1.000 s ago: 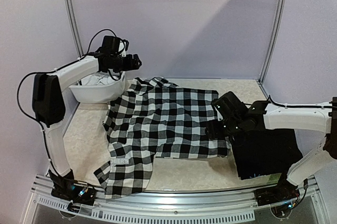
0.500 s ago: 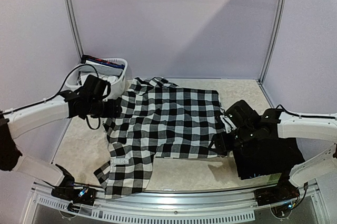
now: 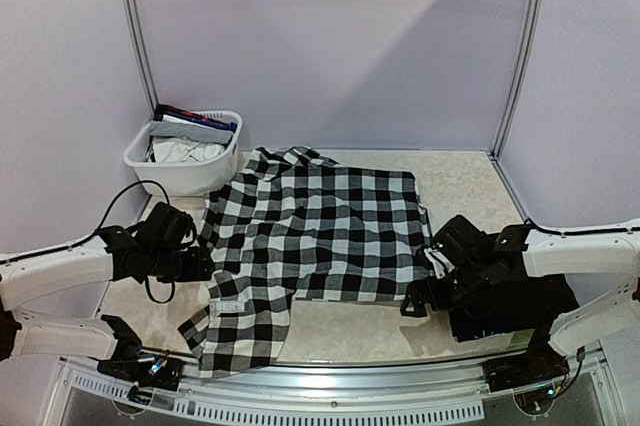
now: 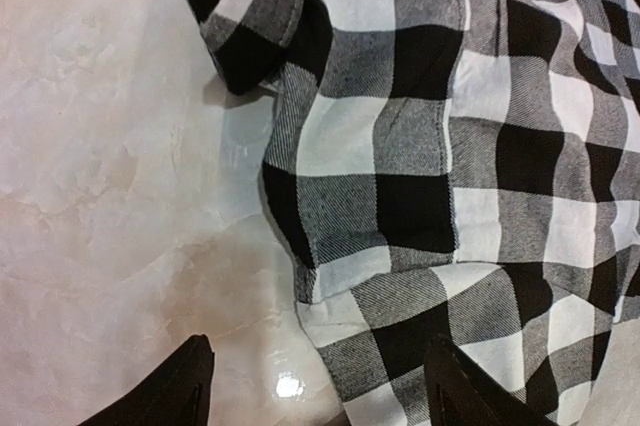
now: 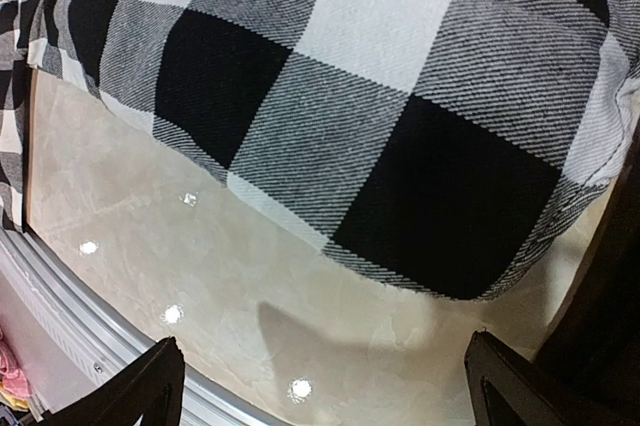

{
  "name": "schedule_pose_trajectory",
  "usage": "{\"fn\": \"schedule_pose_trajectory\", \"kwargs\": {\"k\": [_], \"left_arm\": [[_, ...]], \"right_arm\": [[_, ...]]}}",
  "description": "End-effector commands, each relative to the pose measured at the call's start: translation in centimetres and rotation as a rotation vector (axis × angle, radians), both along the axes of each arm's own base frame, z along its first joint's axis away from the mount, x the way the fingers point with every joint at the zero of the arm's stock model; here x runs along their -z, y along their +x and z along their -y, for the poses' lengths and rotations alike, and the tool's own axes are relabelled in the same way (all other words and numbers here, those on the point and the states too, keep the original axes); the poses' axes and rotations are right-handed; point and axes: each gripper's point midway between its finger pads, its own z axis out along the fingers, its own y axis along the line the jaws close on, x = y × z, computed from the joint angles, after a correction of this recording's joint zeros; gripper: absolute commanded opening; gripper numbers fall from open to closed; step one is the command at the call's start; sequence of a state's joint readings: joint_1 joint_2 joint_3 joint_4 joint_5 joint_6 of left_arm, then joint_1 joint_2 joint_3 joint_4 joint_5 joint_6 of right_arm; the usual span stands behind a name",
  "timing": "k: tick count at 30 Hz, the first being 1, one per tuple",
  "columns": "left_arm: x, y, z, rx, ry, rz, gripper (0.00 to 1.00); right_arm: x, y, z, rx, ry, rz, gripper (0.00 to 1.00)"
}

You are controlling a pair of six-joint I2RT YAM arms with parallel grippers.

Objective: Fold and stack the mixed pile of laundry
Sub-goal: Smooth out the flattened shirt at the corner of the board, then pick up the flattened shirt from the center of the board.

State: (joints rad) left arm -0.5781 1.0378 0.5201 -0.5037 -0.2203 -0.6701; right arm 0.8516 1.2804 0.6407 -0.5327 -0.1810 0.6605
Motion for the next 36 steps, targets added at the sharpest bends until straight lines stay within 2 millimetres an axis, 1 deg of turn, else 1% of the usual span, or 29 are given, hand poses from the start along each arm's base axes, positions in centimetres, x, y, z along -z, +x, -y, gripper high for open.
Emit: {"fn": "schedule_pose_trajectory", "kwargs": {"k": [1,4,10,19,24,26,30,36], "left_arm": [[1.4,0.1,1.8,0.032,-0.06,-0.022,0.72],[2.3,0.1,2.7,0.05,-0.086,-0.041,0.7],[3.7,-0.1,2.7,0.047,-0.082,-0.071,0.67],[4.6,-0.3,2.9,0.036,-0.091,-0.087,0.58],[5.4,-0.8,3.3,0.031,-0.104,-0.107,0.58],[5.2,-1.0,3.4,0.034,-0.1,-0.104,0.6],[4.6,-1.6,3.5,0.049,-0.079,-0.102,0.6],[3.6,-2.9,3.4,0.064,-0.072,-0.084,0.57]], "right_arm": [[-0.1,-0.4,0.3,0.005,0.002,-0.018,0.99],[0.0,-0.4,0.5,0.004,-0.007,-0.015,0.99],[-0.1,-0.4,0.6,-0.004,-0.01,-0.004,0.99],[0.4,-0.4,0.9,0.004,-0.009,0.007,0.99],[0.8,-0.1,1.2,0.056,-0.007,0.016,0.99],[0.7,0.1,1.5,0.078,-0.012,0.028,0.99],[0.4,0.7,1.6,0.126,0.016,0.064,0.95],[0.2,1.5,0.5,0.182,0.099,0.085,0.87]]}}
